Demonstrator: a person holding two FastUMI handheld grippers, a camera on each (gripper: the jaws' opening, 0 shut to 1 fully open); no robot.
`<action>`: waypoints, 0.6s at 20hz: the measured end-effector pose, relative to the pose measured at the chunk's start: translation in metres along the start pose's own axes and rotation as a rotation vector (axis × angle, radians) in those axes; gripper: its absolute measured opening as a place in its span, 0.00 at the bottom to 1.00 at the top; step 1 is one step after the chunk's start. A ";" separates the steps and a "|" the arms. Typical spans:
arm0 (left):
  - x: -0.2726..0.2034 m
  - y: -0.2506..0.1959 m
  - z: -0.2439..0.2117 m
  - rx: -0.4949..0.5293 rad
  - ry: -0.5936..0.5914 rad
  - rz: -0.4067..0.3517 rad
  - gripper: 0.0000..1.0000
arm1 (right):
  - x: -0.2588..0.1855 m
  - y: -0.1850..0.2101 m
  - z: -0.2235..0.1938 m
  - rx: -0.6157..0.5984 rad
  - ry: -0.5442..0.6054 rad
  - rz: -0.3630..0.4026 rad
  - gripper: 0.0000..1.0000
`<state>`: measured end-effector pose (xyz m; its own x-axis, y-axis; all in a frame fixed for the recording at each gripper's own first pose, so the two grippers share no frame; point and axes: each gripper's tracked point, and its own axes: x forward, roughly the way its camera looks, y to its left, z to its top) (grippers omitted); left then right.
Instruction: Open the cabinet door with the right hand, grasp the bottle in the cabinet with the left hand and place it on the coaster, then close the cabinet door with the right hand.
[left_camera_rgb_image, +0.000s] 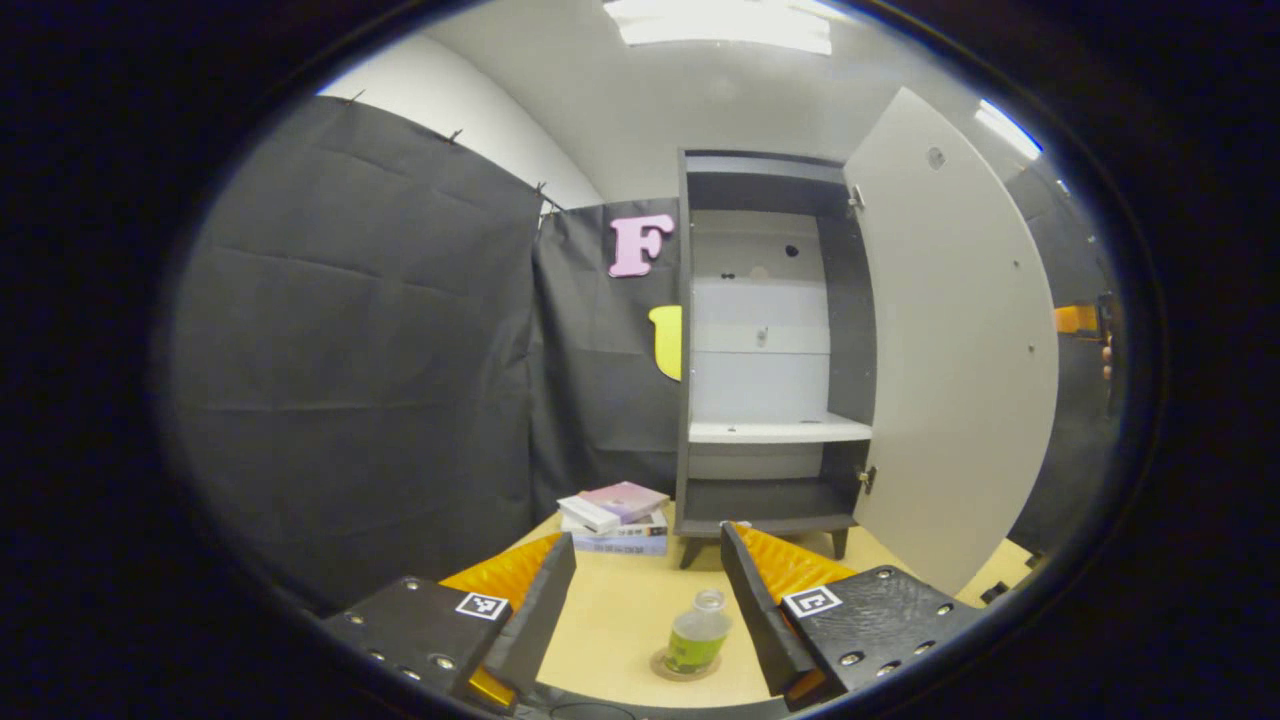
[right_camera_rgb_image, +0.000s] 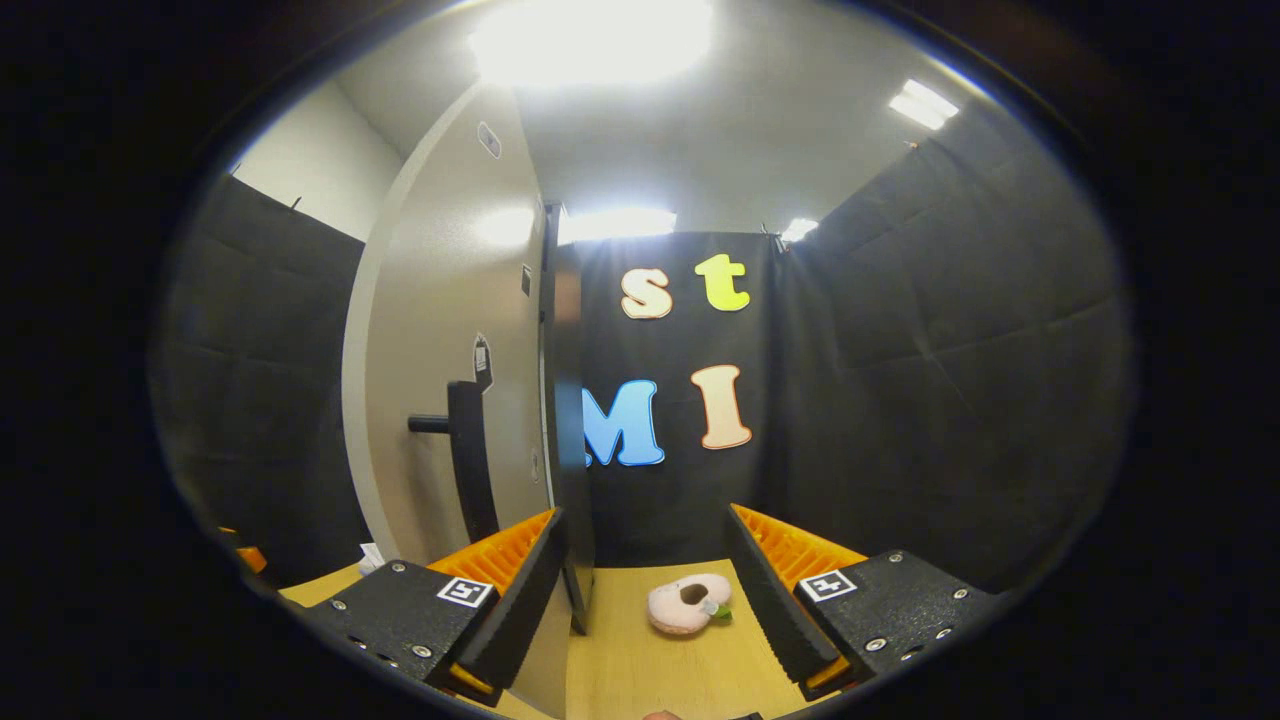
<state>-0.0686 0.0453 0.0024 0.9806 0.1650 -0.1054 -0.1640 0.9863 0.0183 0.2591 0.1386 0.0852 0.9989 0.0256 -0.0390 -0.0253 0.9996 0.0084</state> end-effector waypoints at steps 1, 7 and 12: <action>0.002 0.006 0.002 -0.002 -0.004 -0.002 0.84 | 0.000 0.001 -0.001 -0.009 0.005 0.000 0.95; 0.018 0.036 0.000 -0.033 0.004 -0.033 0.88 | -0.007 -0.021 0.004 -0.100 -0.002 -0.094 0.92; 0.034 0.054 0.003 -0.057 -0.008 -0.081 0.84 | -0.008 -0.019 0.005 -0.114 -0.003 -0.112 0.92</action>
<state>-0.0436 0.1040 0.0026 0.9917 0.0850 -0.0960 -0.0898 0.9949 -0.0470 0.2521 0.1194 0.0905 0.9958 -0.0861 -0.0306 0.0823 0.9906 -0.1094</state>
